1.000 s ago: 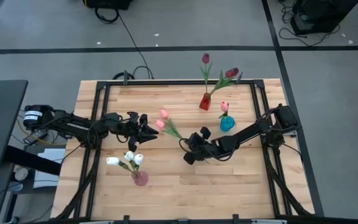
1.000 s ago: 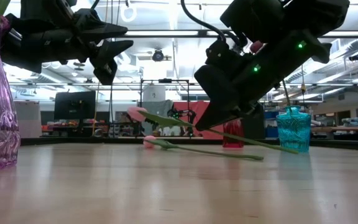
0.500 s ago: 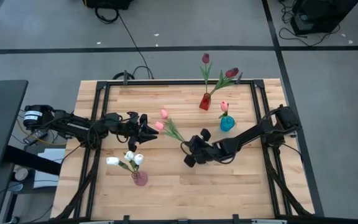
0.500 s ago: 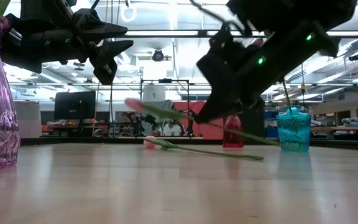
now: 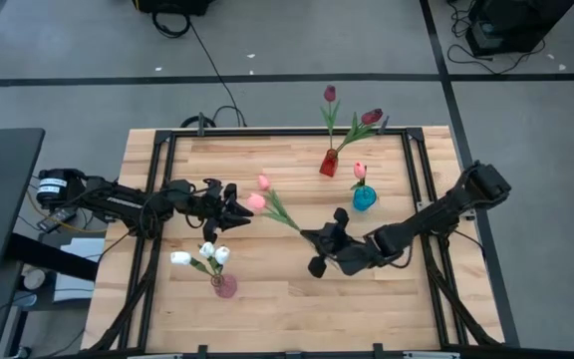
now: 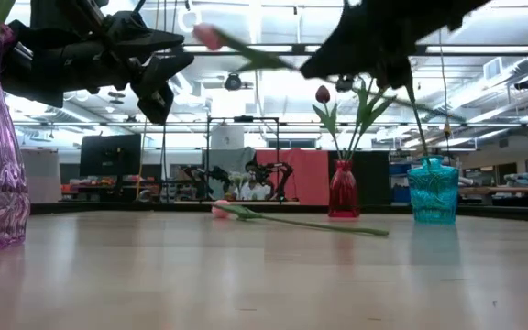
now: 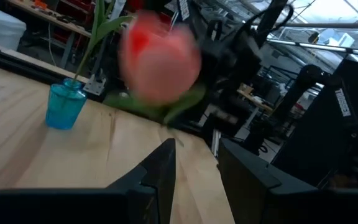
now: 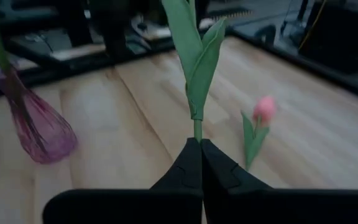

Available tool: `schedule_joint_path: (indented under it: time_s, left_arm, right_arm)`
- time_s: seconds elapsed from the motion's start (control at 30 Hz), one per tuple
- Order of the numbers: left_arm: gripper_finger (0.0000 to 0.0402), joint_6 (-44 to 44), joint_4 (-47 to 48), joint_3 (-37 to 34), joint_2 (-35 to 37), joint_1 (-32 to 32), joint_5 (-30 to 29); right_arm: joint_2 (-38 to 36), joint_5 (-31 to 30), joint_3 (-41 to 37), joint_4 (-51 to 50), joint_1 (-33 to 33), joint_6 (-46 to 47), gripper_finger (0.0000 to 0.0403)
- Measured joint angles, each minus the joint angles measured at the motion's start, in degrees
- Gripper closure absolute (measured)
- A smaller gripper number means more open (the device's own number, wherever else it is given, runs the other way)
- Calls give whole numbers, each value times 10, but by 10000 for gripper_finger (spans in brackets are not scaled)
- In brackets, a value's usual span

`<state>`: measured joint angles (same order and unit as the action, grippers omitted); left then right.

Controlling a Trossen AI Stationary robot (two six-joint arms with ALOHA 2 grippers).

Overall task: Sort flowers into vase by color
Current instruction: Put the left pink tulip into the blue vase

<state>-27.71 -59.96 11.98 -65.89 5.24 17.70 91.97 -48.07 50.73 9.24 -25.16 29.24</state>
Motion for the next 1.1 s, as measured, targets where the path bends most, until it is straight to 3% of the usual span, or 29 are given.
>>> schedule_joint_path:
  time_s: [0.47,0.83,1.1]
  left_arm:
    - [275,-43,2,2,0,52,47]
    - [275,78,270,145,24,52,55]
    - [275,160,449,178,160,53,-10]
  right_arm:
    - [-88,-50,0,-3,-49,-77,403]
    - [-170,-18,0,-5,-43,-147,403]
    - [-212,-17,0,-18,-37,-194,403]
